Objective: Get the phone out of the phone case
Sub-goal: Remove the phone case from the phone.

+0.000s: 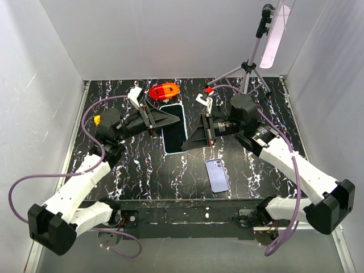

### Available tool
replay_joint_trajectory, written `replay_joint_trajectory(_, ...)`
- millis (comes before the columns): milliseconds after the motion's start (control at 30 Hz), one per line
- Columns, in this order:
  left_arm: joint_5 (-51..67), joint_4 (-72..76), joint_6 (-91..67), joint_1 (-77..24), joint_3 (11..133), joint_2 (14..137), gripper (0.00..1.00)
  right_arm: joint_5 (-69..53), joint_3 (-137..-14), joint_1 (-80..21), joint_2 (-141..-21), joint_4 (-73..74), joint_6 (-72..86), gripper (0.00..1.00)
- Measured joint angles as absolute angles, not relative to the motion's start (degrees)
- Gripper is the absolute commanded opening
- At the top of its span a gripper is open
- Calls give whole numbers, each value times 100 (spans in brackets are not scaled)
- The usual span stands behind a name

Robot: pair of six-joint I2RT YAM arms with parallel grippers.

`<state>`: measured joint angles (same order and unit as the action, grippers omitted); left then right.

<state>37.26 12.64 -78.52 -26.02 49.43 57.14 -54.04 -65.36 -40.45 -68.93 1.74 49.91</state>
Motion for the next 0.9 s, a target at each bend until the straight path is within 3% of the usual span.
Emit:
replay_joint_trajectory(67,4062,1376,-7861,-2602,5098,5929,43,-5610,-6536,-4049,-6912,158,5033,1)
replay_joint_trajectory(133,4278,1426,-7824,-2604,5256,6055,33,-5826,-6536,-4051,-6912,132,5061,1)
replay_joint_trajectory(267,4571,1522,-7730,-2602,5441,6095,5,-6093,-6536,-4045,-6912,115,5085,1)
replay_joint_trajectory(300,4624,1564,-7697,-2602,5457,6095,0,-6136,-6536,-4038,-6912,119,5098,12)
replay_joint_trajectory(400,4724,1680,-7601,-2602,5474,6121,0,-6178,-6549,-3986,-6912,137,5168,39)
replay_joint_trajectory(500,4700,1551,-7516,-2596,5529,6152,0,-5931,-6549,-3909,-6893,213,5170,50)
replay_joint_trajectory(900,3975,989,-7441,-2600,5634,5970,0,-5015,-6038,-3857,-6163,-473,5778,44)
